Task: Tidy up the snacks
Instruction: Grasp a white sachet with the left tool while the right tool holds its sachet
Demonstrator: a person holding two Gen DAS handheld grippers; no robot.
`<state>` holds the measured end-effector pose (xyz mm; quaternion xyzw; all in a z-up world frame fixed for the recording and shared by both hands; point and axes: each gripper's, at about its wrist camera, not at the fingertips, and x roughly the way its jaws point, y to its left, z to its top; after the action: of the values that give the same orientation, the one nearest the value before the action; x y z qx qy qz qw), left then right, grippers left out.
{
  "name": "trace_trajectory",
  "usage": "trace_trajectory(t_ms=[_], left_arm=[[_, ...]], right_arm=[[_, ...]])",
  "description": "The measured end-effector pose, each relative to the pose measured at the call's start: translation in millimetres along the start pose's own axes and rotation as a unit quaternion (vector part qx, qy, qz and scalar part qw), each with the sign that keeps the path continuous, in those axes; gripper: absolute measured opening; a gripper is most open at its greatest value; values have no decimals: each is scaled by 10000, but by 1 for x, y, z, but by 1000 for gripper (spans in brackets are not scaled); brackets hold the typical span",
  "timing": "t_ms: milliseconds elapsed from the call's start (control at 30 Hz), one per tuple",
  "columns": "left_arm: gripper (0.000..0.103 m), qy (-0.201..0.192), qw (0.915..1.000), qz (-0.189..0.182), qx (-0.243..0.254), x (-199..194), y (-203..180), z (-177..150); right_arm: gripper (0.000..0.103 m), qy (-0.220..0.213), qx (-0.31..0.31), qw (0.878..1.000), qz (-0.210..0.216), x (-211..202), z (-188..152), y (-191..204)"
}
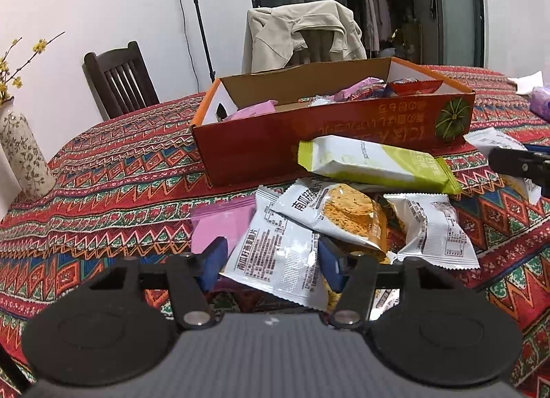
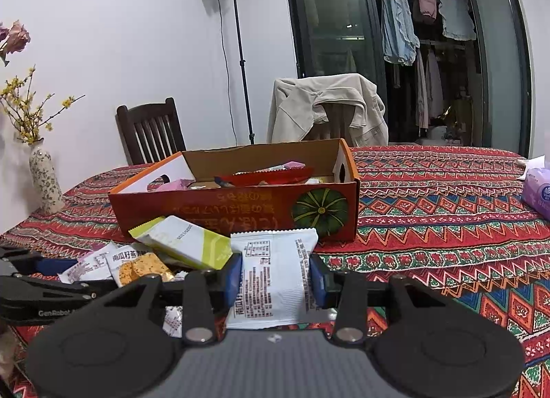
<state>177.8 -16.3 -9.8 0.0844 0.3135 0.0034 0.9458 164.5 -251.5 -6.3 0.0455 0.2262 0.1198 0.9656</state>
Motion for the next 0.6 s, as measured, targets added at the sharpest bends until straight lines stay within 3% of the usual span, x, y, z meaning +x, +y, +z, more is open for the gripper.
trace_trajectory(t_ms=[233,600], left_arm=[[55,-101,9997,46,-199,-11,8,-2],[55,-662,9966,116,-477,-46,25,13]], right_arm=[[40,-19,-30,10000,26,0,0,1],[40,-242,-235,9994,11,-14,9,11]])
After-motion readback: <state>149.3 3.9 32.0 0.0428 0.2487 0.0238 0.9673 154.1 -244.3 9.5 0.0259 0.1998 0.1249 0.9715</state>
